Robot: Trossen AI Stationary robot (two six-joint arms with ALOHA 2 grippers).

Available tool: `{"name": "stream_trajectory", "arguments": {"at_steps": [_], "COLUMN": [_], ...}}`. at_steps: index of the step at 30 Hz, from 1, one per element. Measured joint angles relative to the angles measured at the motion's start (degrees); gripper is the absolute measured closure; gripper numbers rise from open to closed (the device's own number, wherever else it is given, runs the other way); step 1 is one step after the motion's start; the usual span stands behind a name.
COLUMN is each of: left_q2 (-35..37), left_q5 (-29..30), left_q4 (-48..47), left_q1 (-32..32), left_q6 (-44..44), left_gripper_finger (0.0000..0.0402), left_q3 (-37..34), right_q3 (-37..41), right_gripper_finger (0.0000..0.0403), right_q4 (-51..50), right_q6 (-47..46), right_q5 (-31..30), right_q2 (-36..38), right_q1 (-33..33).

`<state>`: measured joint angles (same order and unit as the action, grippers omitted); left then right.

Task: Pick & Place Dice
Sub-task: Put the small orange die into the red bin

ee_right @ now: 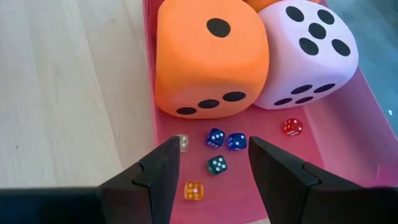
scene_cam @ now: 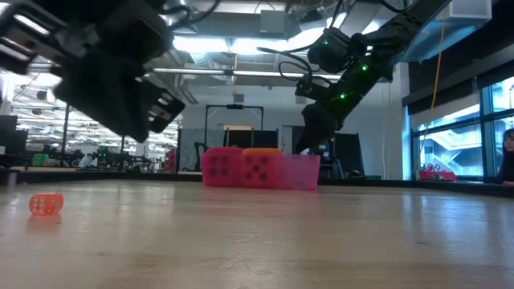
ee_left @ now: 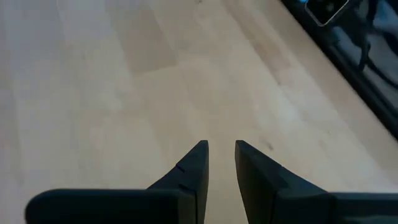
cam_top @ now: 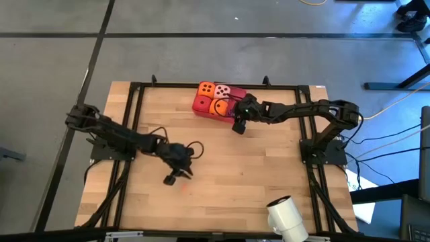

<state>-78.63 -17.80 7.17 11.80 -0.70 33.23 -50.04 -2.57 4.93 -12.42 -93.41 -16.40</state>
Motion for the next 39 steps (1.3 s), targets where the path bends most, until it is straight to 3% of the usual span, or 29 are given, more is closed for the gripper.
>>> {"name": "stream_trajectory", "arguments": {"at_steps": [6, 14, 20, 30, 39], "left_q2": [0.02, -2.18, -2.27, -2.99, -8.76], "left_q5": [5.49, 13.78, 22.7, 27.22, 23.82], "left_q4": [7.71, 9.31, 6.27, 0.18, 3.84], "left_q1": [6.23, 16.1, 19.21, 20.03, 20.17], "left_q6": [10.02, 6.63, 9.82, 16.79, 18.93], "left_gripper_finger": [0.0329, 0.0326, 0.0295, 0.0251, 0.0249], "left_q3": [-2.18, -2.27, -2.27, -2.24, -2.17], "right_q3": [0.0, 0.0, 0.0, 0.0, 0.0], "right_gripper_finger": [0.0211, 0.0211, 0.0211, 0.0211, 0.0211], "right_q4": [0.02, 0.04, 0.04, 0.04, 0.04], "right_q6": [-2.88, -4.55, -5.31, -4.07, -4.03], "right_q5": [2.81, 11.73, 12.32, 12.27, 12.27], "right_q2": [0.02, 0.07, 0.07, 0.07, 0.07], "right_q1": [0.0, 0.07, 0.15, 0.15, 0.15]}}
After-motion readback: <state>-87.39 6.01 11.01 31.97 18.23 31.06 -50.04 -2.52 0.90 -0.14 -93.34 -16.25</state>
